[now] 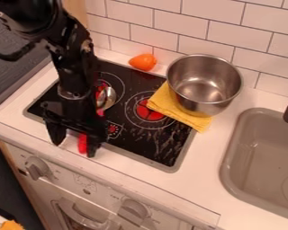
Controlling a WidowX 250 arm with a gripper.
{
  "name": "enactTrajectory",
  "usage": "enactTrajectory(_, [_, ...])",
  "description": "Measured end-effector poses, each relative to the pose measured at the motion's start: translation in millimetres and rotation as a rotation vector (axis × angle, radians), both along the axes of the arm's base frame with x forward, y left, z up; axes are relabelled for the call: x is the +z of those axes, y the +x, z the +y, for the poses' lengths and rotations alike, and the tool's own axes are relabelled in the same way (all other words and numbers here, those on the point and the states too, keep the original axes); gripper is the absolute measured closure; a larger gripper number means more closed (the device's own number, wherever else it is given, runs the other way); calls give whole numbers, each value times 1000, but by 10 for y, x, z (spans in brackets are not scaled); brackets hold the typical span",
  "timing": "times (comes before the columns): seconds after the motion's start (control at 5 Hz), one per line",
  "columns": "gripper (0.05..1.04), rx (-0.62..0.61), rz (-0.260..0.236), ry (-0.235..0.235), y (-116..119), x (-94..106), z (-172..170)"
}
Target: Move the red spoon to the left side of the burner.
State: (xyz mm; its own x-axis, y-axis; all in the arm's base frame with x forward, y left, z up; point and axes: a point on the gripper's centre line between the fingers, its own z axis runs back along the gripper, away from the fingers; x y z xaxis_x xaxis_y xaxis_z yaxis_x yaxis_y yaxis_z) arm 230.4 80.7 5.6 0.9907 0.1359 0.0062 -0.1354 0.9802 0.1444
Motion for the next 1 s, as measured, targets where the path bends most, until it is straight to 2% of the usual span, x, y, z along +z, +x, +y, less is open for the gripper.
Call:
enactTrajectory(0.2, [140,-4,-10,5,12,-17,3])
enactTrajectory(0.6, [685,-15,-22,0,13,-39,-10])
enactTrajectory(1.0, [702,-28,-25,-11,-19,29,-44])
